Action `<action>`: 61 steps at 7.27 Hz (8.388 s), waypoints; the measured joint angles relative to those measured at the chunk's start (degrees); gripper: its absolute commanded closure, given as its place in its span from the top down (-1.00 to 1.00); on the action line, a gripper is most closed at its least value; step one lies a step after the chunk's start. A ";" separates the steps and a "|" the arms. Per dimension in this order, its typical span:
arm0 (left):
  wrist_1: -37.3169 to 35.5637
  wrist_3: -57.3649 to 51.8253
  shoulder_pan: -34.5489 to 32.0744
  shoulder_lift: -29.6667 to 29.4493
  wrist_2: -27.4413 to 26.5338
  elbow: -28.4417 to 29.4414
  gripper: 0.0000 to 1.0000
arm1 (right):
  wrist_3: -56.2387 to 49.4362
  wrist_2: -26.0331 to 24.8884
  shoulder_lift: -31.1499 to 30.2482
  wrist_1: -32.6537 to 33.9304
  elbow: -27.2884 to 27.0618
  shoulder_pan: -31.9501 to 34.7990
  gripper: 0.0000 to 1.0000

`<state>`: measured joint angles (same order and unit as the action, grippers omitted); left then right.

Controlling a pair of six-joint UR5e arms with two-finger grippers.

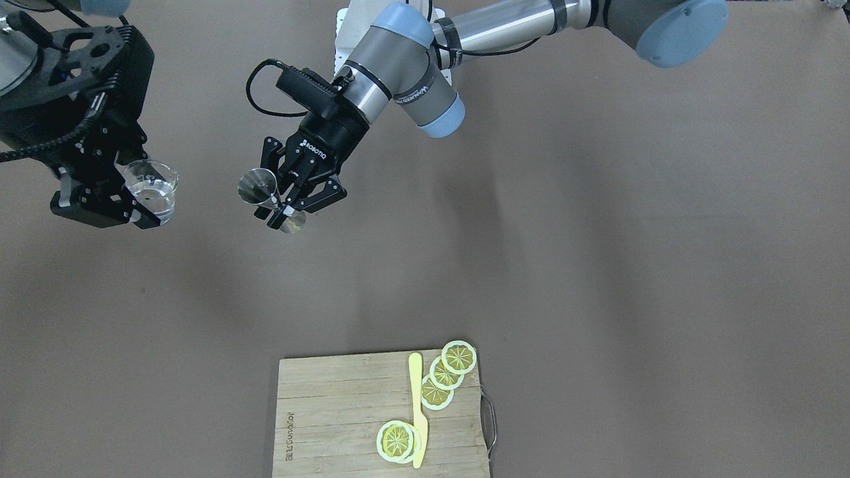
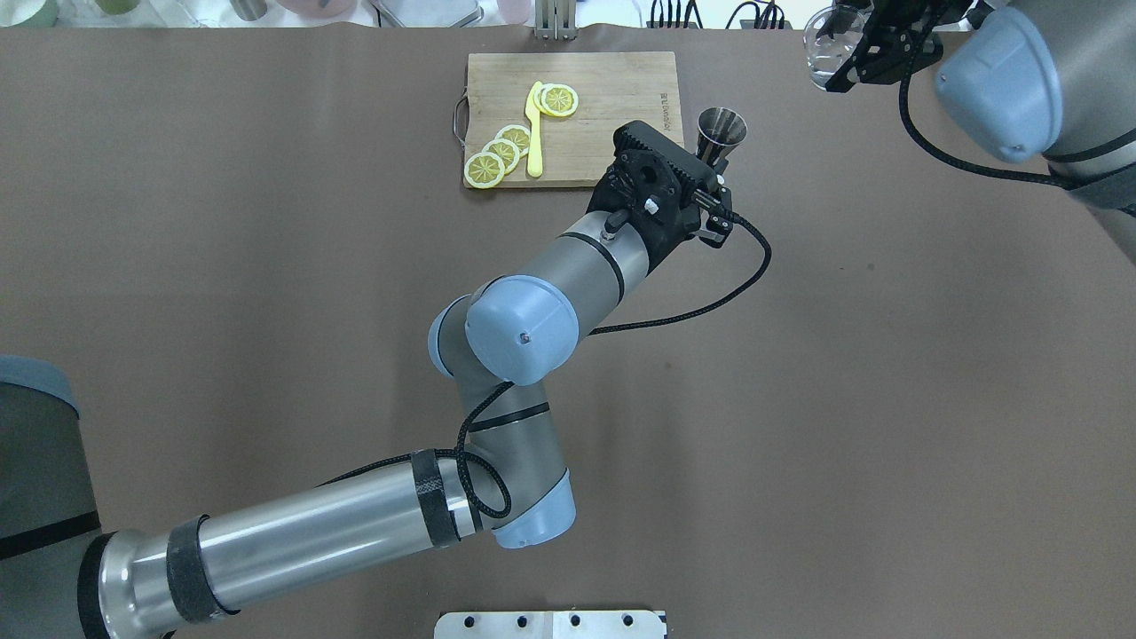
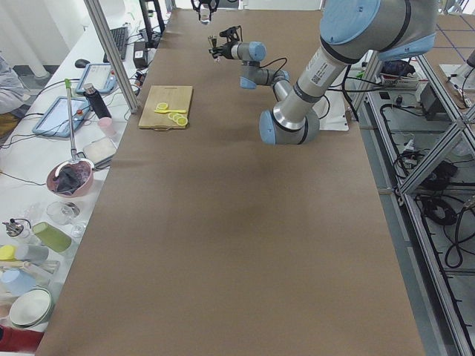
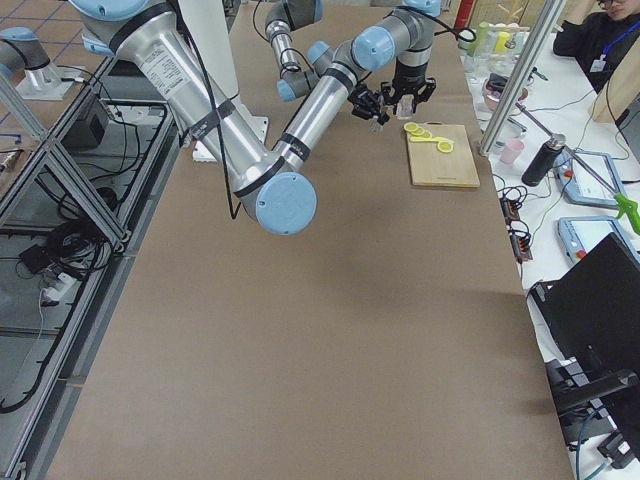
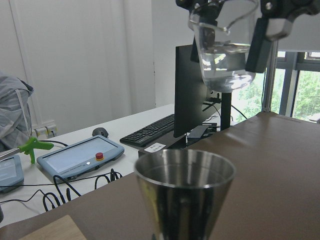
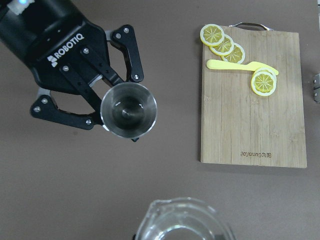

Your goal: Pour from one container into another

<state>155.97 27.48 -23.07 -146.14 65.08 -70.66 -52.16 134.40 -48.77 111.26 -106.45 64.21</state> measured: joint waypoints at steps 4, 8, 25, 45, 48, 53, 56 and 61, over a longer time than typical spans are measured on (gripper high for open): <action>0.03 0.25 -0.04 1.17 -0.45 -0.86 -1.00 | -0.06 -4.85 2.68 3.98 0.13 -4.26 -1.00; 0.03 0.38 -0.04 1.20 -0.59 -0.96 -1.00 | -3.03 -11.26 6.55 11.33 0.57 -6.82 -1.00; 0.09 0.47 -0.05 1.99 -0.92 -1.50 -1.00 | -14.51 -30.71 21.76 27.03 12.78 -13.71 -1.00; 0.74 -3.74 -0.35 3.70 -0.41 -2.63 -1.00 | -17.47 -38.73 25.16 35.57 15.73 -18.41 -1.00; 0.68 -3.75 -0.32 3.52 -0.29 -2.64 -1.00 | -17.23 -35.60 23.70 32.65 12.51 -17.19 -1.00; 0.53 -3.83 -0.53 4.50 -0.16 -2.90 -1.00 | -16.92 -25.28 14.77 26.33 2.40 -8.12 -1.00; 0.99 -3.89 -1.92 12.36 2.08 -10.30 -1.00 | -13.32 -19.17 6.12 17.16 -3.95 -5.22 -1.00; 10.39 -10.32 -5.73 33.30 6.00 -23.27 -1.00 | -8.78 -5.71 -8.82 -7.41 -4.54 -1.86 -1.00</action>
<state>166.37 17.16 -28.80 -112.84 71.08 -93.94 -60.93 128.69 -57.58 103.85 -110.99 62.36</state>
